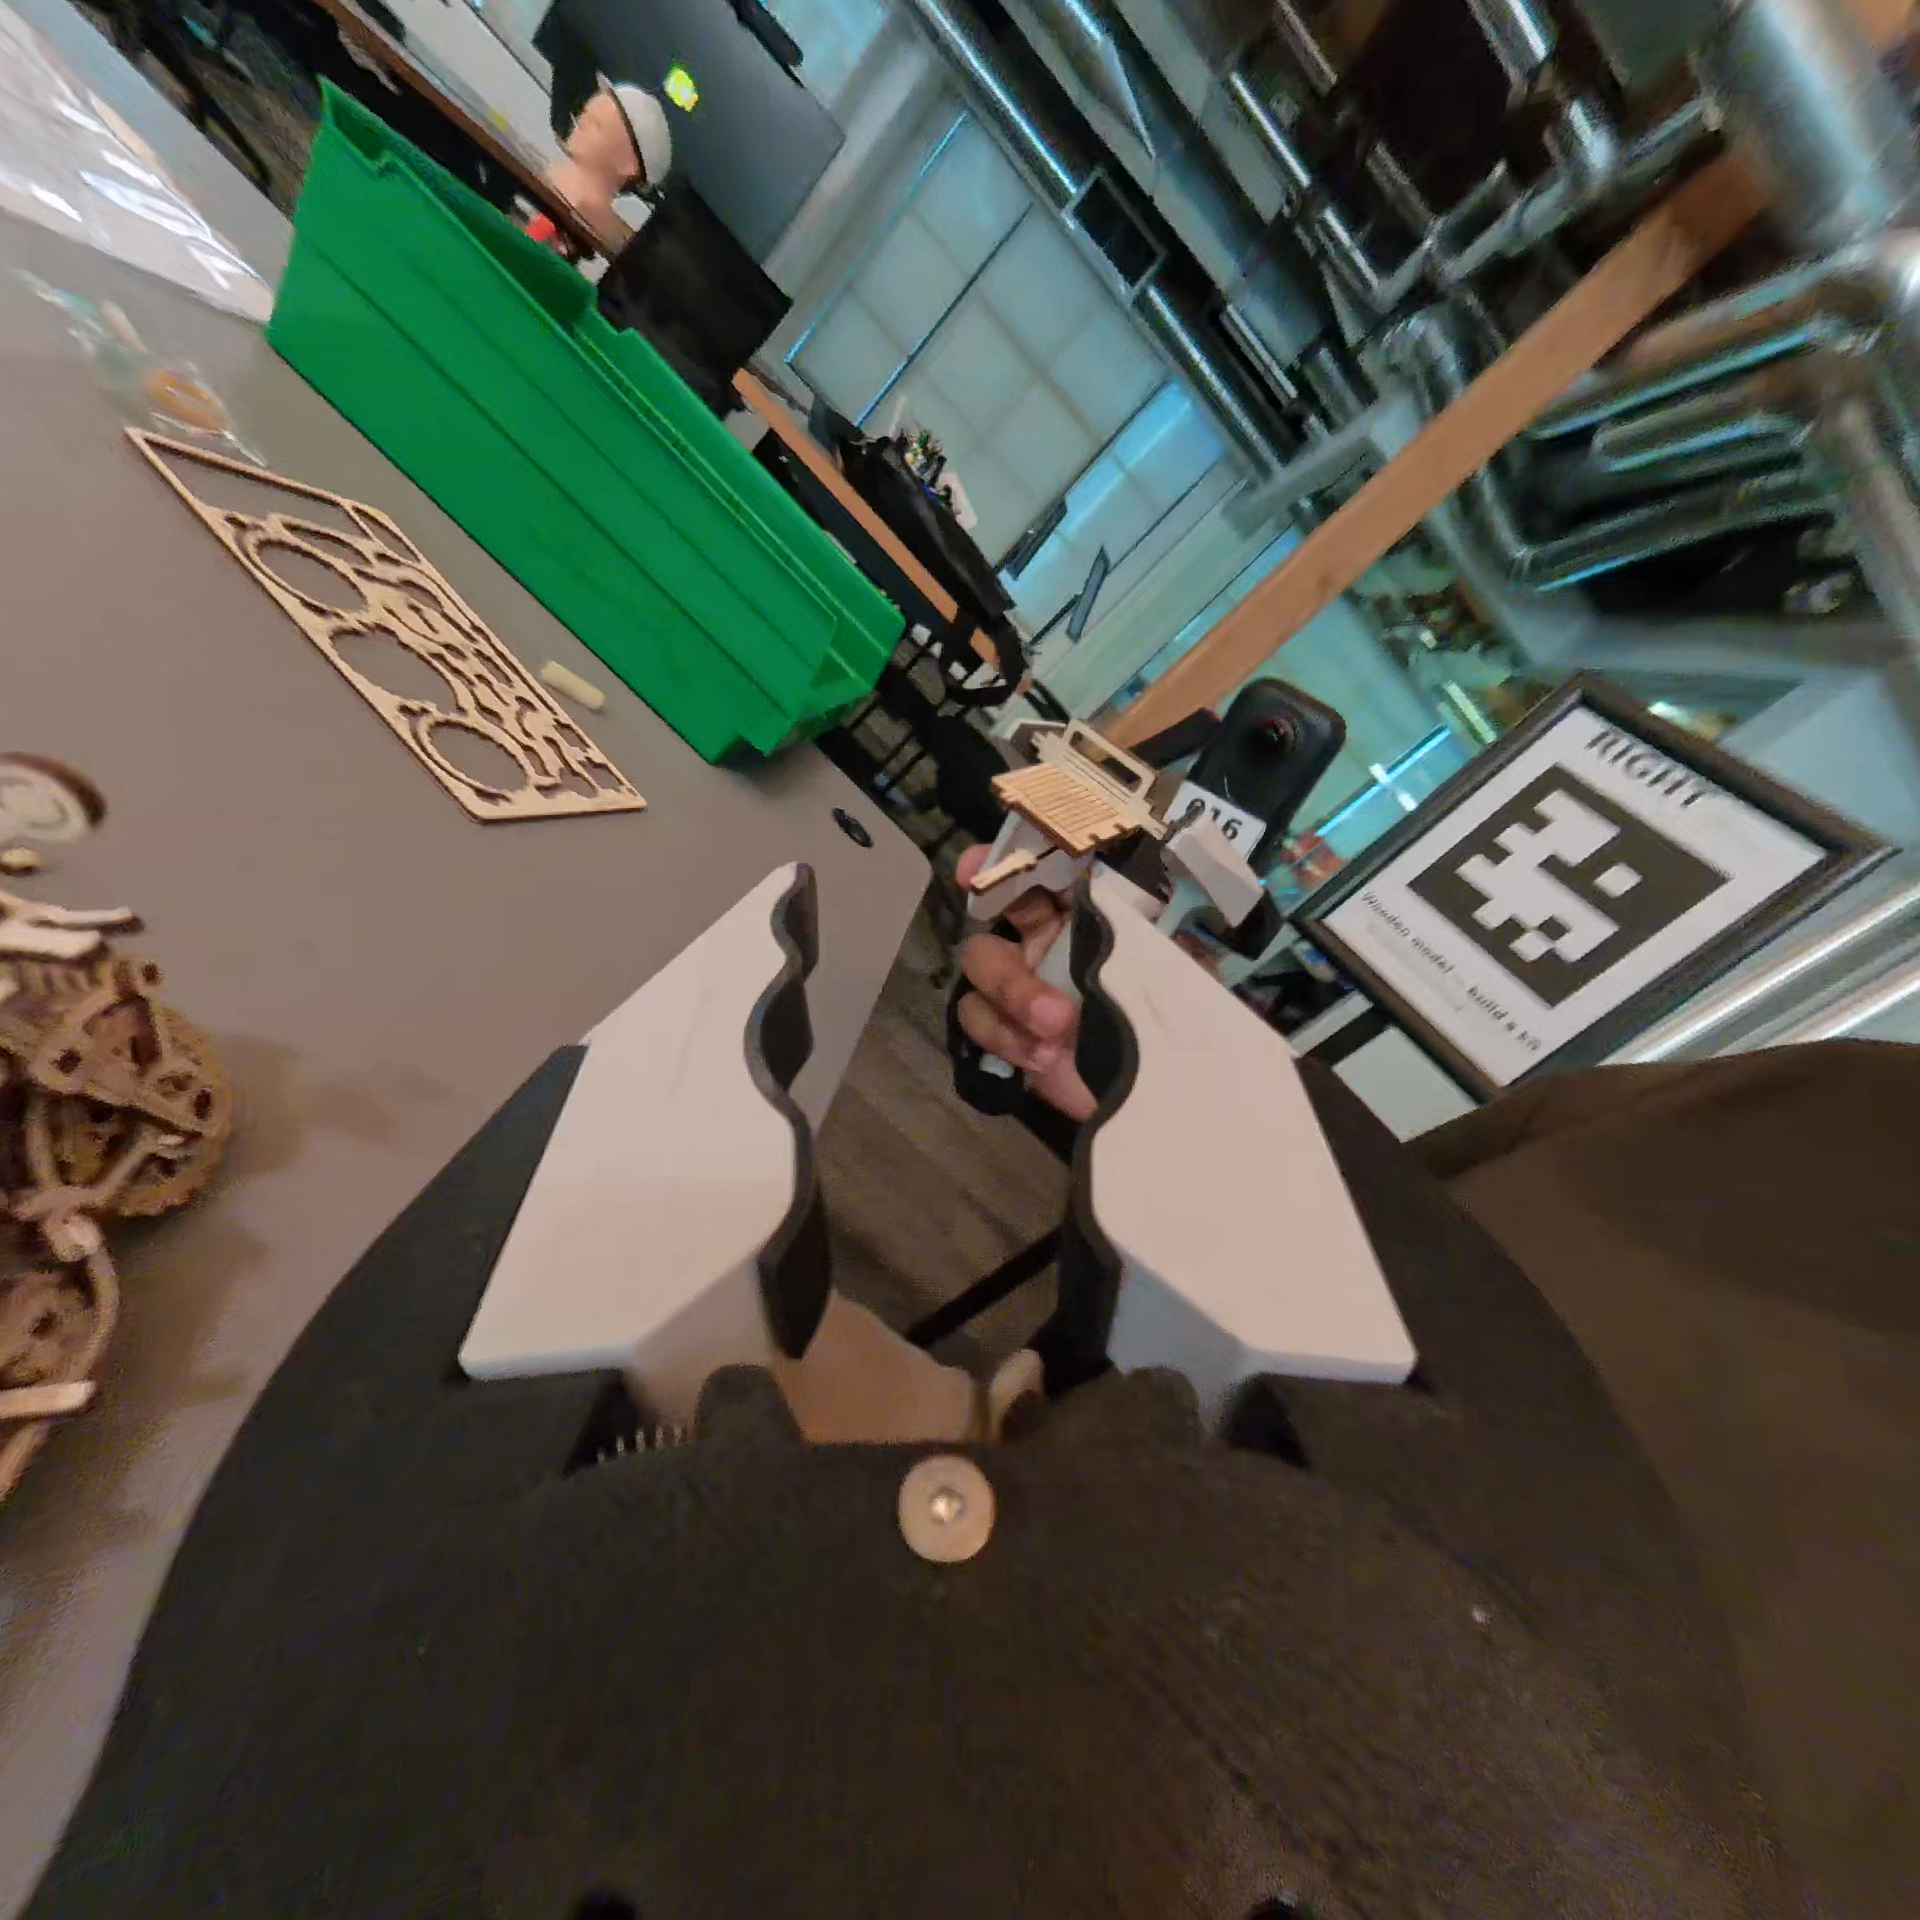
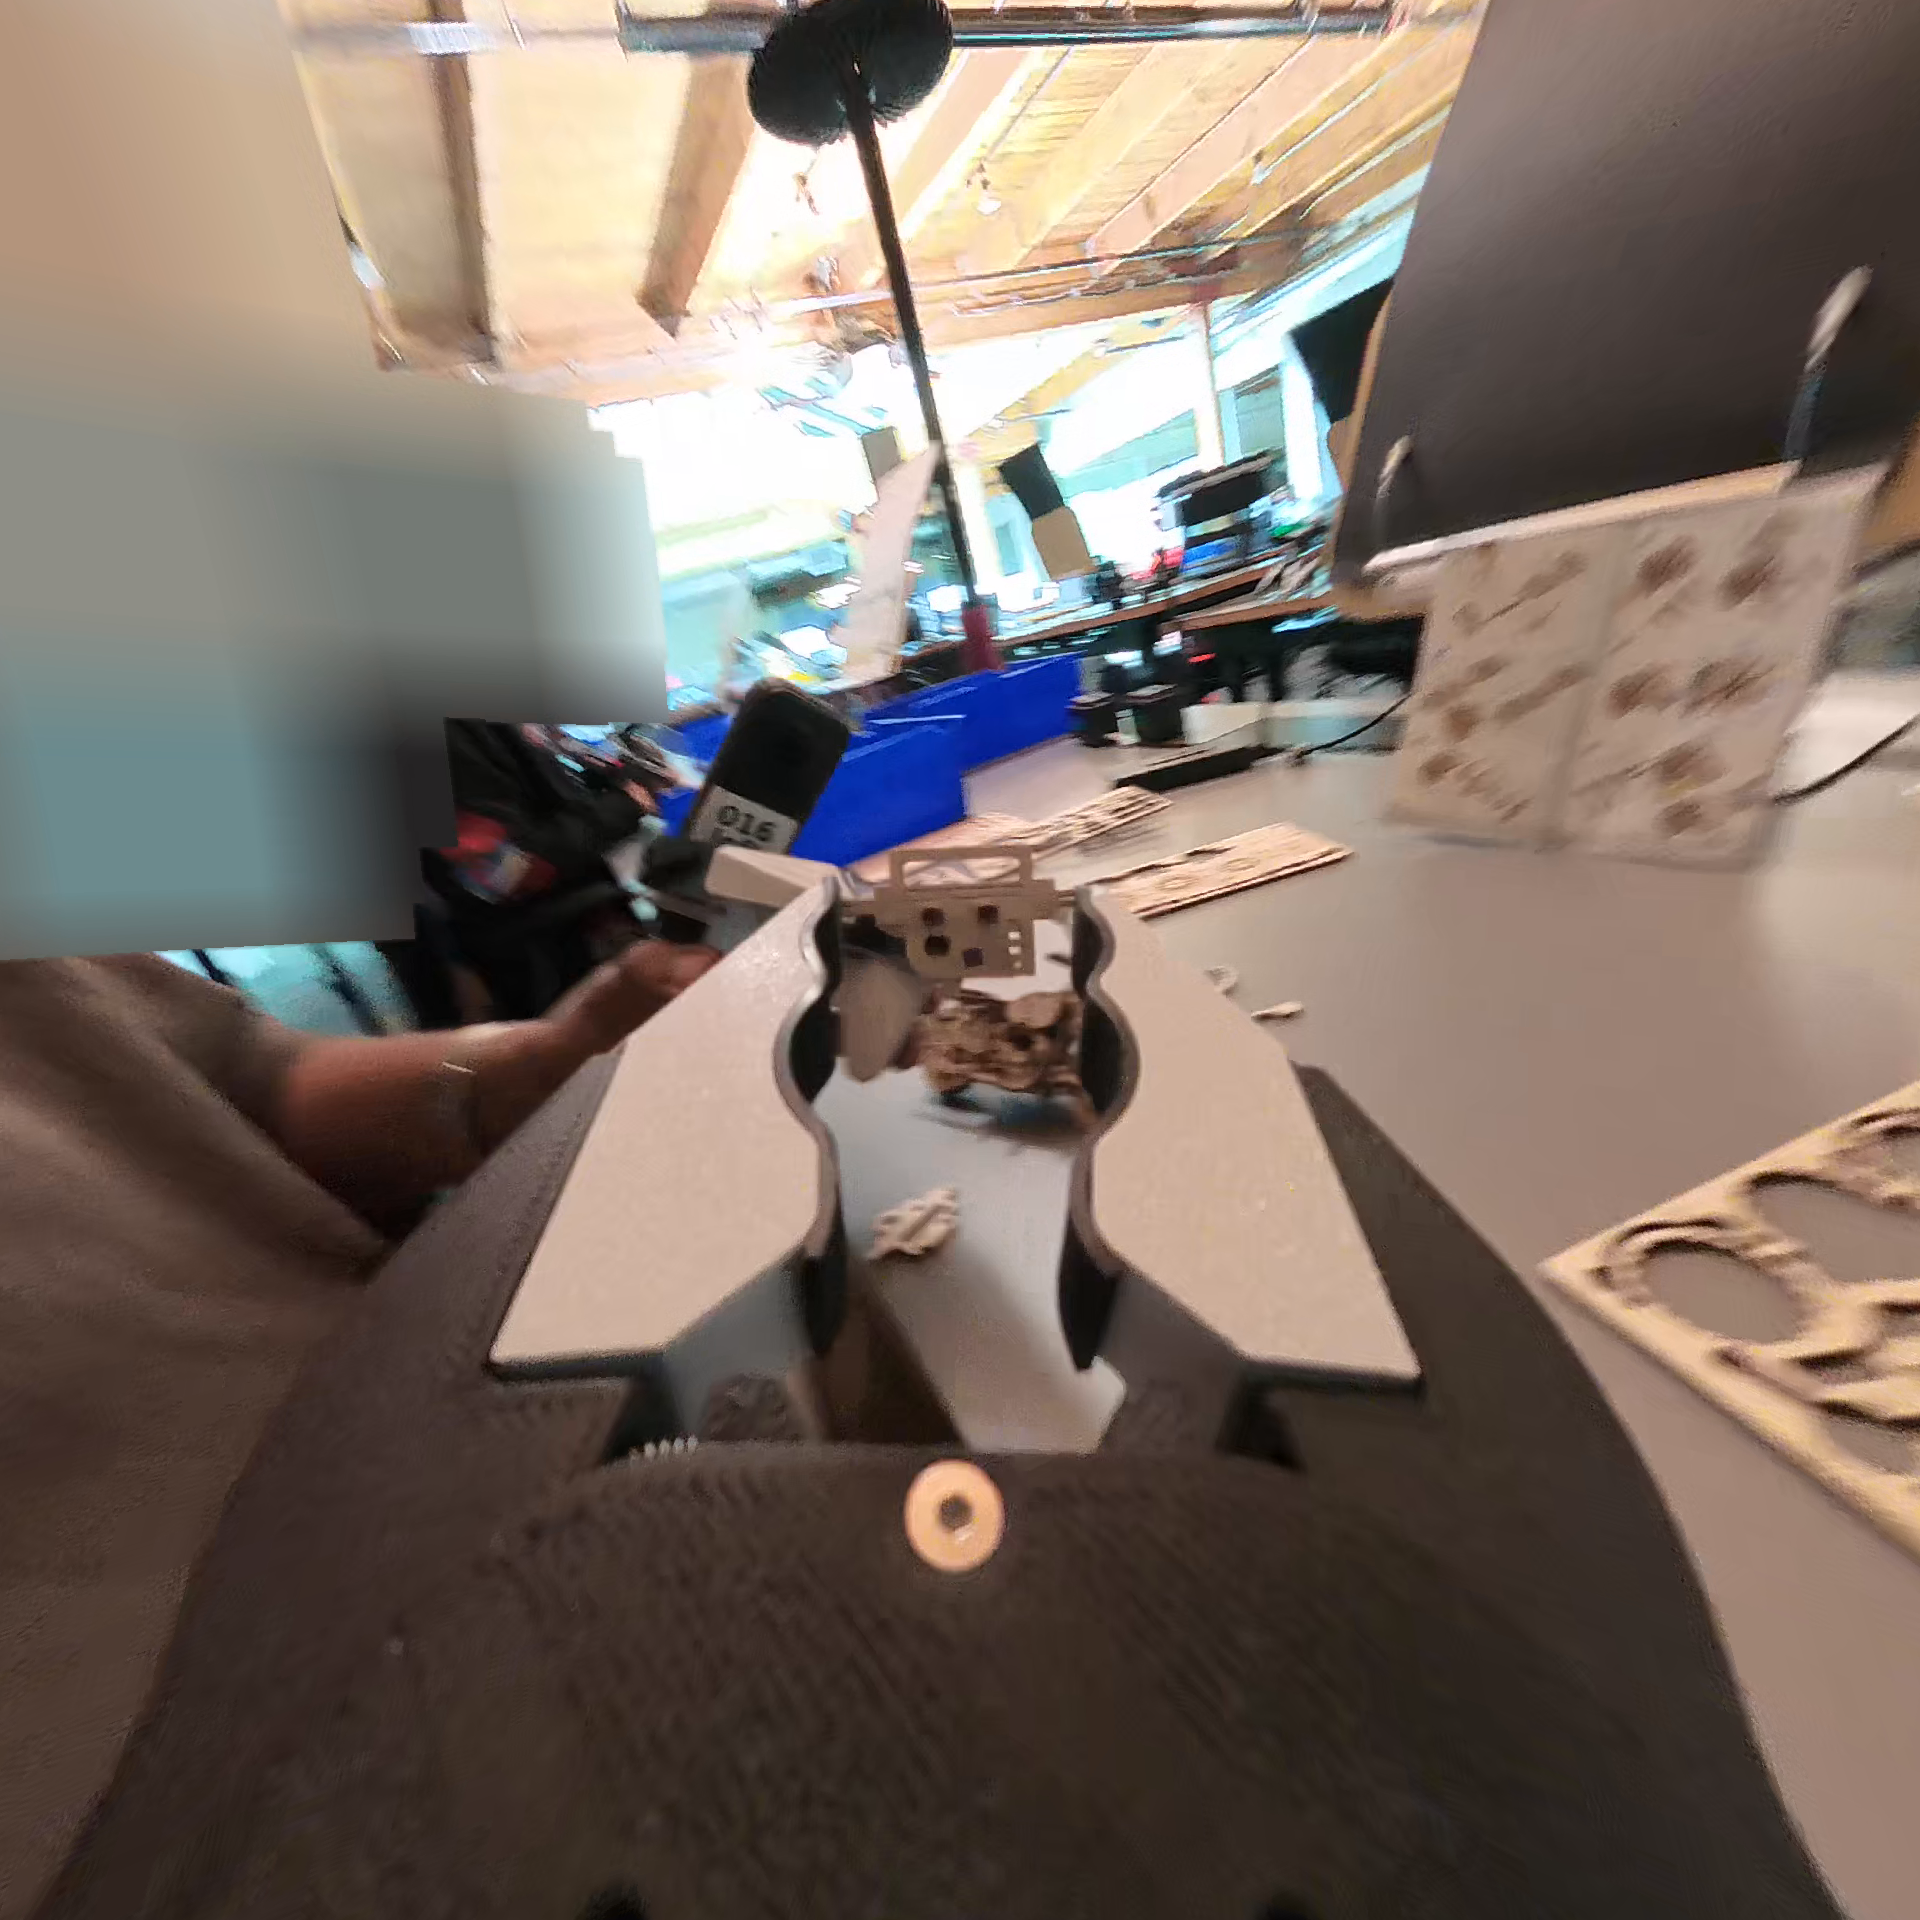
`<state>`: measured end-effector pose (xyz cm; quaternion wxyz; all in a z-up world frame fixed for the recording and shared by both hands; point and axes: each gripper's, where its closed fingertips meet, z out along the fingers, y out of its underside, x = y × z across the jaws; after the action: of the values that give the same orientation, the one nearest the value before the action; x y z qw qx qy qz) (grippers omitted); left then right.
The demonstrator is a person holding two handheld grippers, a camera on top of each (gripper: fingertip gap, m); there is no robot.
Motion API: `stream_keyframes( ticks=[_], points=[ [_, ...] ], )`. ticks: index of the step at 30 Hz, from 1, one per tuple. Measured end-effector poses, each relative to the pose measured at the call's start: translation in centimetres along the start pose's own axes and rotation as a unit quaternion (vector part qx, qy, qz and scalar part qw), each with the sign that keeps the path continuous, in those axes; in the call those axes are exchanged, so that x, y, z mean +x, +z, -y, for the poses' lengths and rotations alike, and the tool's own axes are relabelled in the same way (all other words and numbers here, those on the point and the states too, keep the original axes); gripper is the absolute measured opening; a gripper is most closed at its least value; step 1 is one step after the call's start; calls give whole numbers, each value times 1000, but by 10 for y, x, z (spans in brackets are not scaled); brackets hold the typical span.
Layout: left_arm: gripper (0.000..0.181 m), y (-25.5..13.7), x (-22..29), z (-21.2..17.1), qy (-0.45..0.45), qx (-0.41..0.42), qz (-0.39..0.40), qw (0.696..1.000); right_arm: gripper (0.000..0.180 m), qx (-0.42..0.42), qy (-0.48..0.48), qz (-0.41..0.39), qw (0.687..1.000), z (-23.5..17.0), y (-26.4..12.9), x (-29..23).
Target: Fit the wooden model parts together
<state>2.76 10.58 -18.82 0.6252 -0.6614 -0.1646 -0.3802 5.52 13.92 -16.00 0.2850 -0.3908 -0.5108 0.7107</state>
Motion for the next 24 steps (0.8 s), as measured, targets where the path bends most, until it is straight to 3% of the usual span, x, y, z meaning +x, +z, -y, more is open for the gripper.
stream_keyframes(
  ticks=[5,9,19,24],
  points=[
    [47,16,9,-22,-65,-37,-32,997,44,6,-95,-30,995,8,-2,-7],
    [46,21,18,-25,-47,-32,-40,998,44,3,-128,-40,991,10,-4,-12],
    [45,20,37,-21,68,-31,-25,997,44,13,-82,-26,996,10,-1,-11],
    [45,17,29,-19,73,-32,-2,997,43,16,-83,-22,996,11,1,-14]
  ],
)
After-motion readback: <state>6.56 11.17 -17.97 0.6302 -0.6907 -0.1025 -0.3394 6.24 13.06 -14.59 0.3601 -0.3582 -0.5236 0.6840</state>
